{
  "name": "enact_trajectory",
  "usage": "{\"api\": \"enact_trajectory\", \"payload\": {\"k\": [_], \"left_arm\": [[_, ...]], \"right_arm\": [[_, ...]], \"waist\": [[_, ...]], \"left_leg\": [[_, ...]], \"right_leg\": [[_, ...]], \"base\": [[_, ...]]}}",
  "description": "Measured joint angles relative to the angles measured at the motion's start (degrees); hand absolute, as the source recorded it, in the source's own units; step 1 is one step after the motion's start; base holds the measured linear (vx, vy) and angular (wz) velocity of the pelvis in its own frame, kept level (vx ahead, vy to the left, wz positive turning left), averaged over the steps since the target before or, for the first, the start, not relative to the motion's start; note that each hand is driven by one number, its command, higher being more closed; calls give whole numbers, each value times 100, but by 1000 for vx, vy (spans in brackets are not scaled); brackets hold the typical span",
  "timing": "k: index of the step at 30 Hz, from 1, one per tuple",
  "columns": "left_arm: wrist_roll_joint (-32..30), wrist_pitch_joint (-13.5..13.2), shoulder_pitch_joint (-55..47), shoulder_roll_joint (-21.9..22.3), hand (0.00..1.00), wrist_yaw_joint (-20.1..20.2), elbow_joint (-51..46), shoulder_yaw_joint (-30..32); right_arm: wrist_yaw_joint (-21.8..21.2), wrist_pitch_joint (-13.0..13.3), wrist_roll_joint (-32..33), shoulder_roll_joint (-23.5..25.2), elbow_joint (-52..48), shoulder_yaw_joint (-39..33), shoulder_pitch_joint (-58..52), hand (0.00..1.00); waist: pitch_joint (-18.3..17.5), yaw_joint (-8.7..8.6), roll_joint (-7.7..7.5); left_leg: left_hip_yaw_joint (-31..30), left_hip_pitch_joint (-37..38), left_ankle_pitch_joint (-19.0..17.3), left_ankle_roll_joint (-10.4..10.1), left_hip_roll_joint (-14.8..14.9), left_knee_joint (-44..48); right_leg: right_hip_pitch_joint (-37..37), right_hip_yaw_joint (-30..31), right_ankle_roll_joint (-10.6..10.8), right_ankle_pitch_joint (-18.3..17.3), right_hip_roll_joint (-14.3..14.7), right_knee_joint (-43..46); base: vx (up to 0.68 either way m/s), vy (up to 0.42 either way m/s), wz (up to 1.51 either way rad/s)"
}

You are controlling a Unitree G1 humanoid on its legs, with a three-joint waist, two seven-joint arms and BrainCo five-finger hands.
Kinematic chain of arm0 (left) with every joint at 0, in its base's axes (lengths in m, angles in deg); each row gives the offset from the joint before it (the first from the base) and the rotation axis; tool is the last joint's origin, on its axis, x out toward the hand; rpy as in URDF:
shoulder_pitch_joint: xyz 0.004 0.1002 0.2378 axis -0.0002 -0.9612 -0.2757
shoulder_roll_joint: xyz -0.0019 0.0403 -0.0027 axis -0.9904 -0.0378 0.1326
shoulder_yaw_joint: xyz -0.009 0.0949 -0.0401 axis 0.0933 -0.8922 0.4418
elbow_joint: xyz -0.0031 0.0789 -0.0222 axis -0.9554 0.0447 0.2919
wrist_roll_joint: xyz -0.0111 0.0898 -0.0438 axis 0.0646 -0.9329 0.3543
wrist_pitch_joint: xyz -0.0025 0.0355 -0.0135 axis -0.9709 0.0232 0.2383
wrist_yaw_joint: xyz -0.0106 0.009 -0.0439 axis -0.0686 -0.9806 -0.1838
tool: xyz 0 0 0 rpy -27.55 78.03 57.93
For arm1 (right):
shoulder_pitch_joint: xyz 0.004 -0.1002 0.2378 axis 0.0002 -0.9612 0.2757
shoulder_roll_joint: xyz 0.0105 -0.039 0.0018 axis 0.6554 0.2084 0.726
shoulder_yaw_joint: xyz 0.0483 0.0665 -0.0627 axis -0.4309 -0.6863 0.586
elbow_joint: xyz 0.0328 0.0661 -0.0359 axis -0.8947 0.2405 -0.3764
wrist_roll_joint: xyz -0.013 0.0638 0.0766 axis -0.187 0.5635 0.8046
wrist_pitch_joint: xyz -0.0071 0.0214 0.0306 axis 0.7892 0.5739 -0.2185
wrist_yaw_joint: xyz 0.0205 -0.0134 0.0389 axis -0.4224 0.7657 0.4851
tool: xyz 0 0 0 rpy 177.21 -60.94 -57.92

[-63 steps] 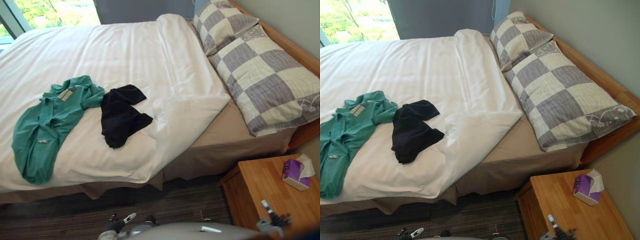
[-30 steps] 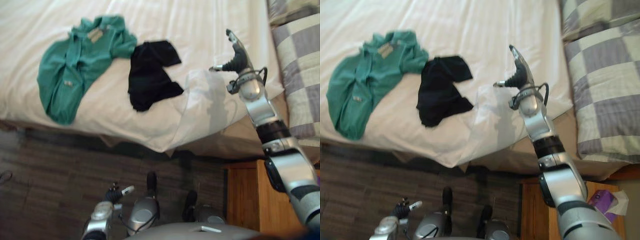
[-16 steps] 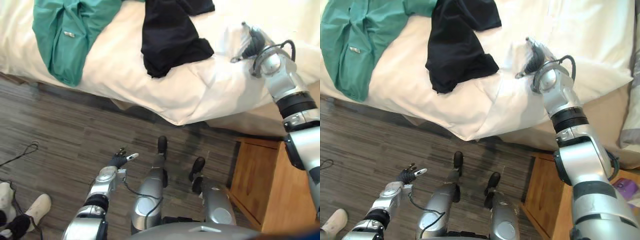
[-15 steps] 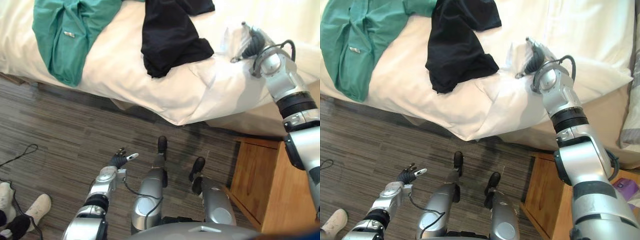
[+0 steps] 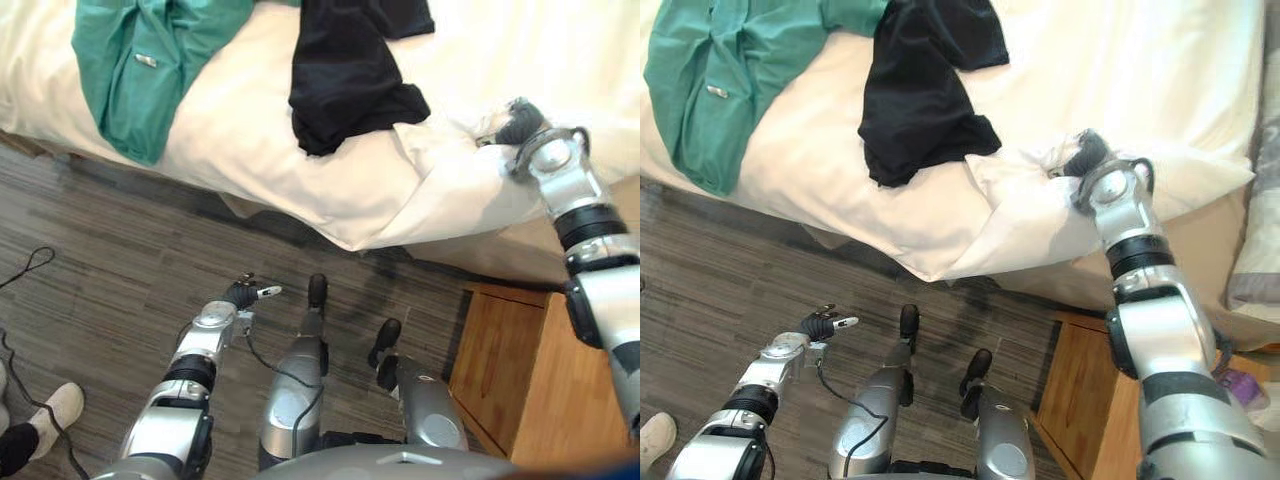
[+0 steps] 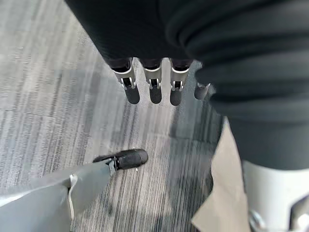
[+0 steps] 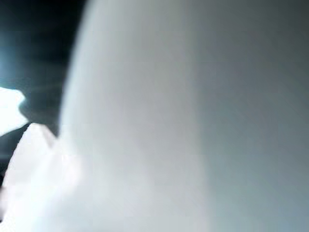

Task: Tidy the bed and pick cloth on bed and put in laundry

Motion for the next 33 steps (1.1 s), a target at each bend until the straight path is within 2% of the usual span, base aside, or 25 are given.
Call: {"api": "enact_trajectory", "payload": {"k": [1,4,7,8,11,14,15,17,19,20,22,24,27,29,31,33], "left_arm": [[1,11,-69,49,0,-93,-57,1],[1,89,-267,184,0,-301,-64,2],[-66,180,-830,358,0,-521,-58,-56],[-104,226,-958,412,0,-585,-58,-168],[-124,227,-1286,584,0,-628,-49,-285],[-269,138,-1685,759,0,-679,25,-451],[-326,76,-1834,852,0,-684,126,-452],[-293,-34,-2023,1039,0,-681,263,-437],[-293,-207,-2146,1136,0,-669,342,-451],[-292,-233,-2184,1144,0,-664,359,-447],[-291,-330,-2207,1159,0,-557,467,-433],[-295,-406,-2225,1164,0,-438,479,-387],[-283,-429,-2233,1166,0,-265,513,-291],[-224,-488,-2266,1162,0,-168,569,-79],[-214,-542,-2348,1134,0,-133,568,101],[-215,-552,-2402,1097,0,-44,570,205]], "right_arm": [[143,-2,93,88,-356,-138,-325,100],[492,2,422,344,-1115,-461,-1143,100],[1112,10,604,945,-2115,-808,-2694,100],[1305,39,572,1130,-2286,-917,-3148,0],[1637,188,477,1545,-2416,-1084,-4048,0],[1776,462,736,1963,-2412,-1164,-4757,0],[1756,592,1042,2160,-2397,-1240,-4976,0],[1709,807,1728,2376,-2229,-1392,-5260,0],[1568,1145,2611,2609,-1755,-1704,-5554,0],[1501,1240,2826,2665,-1632,-1793,-5616,0],[1067,1734,3959,2796,-1325,-2191,-5841,0],[923,2016,4266,2895,-1181,-2493,-5875,0],[951,2250,4290,2919,-1148,-2878,-5920,0],[1214,2307,4168,2930,-1150,-3376,-5924,0],[1704,2316,3680,2860,-1210,-4110,-5887,0],[1931,2312,3463,2721,-1356,-4456,-5881,0]], "waist": [[-8,-48,-8],[-102,-112,-86],[-475,-377,-292],[-568,-421,-317],[-855,-489,-343],[-1233,-632,-208],[-1361,-663,-124],[-1515,-714,52],[-1653,-768,216],[-1688,-790,229],[-1777,-824,269],[-1790,-807,259],[-1823,-848,231],[-1835,-871,219],[-1835,-955,220],[-1852,-966,245]], "left_leg": [[65,95,-82,-60,27,-4],[297,286,-187,-20,69,-7],[484,526,-311,-4,44,-4],[496,642,-300,12,23,-3],[657,909,-359,-71,-23,-3],[778,1163,-422,-156,-29,-9],[802,1272,-468,-197,-23,-10],[877,1442,-565,-126,16,-11],[939,1593,-635,-163,44,-12],[948,1617,-659,-168,52,-12],[1021,1714,-704,-168,80,-12],[1126,1772,-740,-172,107,-12],[1158,1773,-753,-175,101,-12],[1185,1791,-757,-150,81,-11],[1228,1848,-787,-160,48,-11],[1268,1879,-817,-165,41,-11]], "right_leg": [[94,36,0,34,24,-60],[233,201,24,72,62,-176],[478,341,66,96,50,-362],[595,373,85,84,39,-392],[870,463,131,54,14,-488],[1142,499,181,7,6,-579],[1252,530,179,-27,8,-613],[1427,583,187,-46,53,-703],[1529,621,214,-100,80,-749],[1556,625,231,-138,87,-762],[1606,715,213,-164,121,-764],[1612,821,213,-163,144,-774],[1623,858,191,-141,144,-816],[1716,871,178,-69,136,-904],[1789,885,180,-57,126,-952],[1793,929,181,-57,116,-954]], "base": [[-26,-16,-32],[18,-12,-37],[130,-4,-24],[181,-5,-10],[148,-8,-10],[93,-19,-9],[60,-21,-13],[37,-23,-17],[-11,-16,-14],[-13,-18,-9],[23,-19,-16],[39,-7,-27],[59,2,-8],[119,10,-6],[95,4,-7],[67,6,-11]]}}
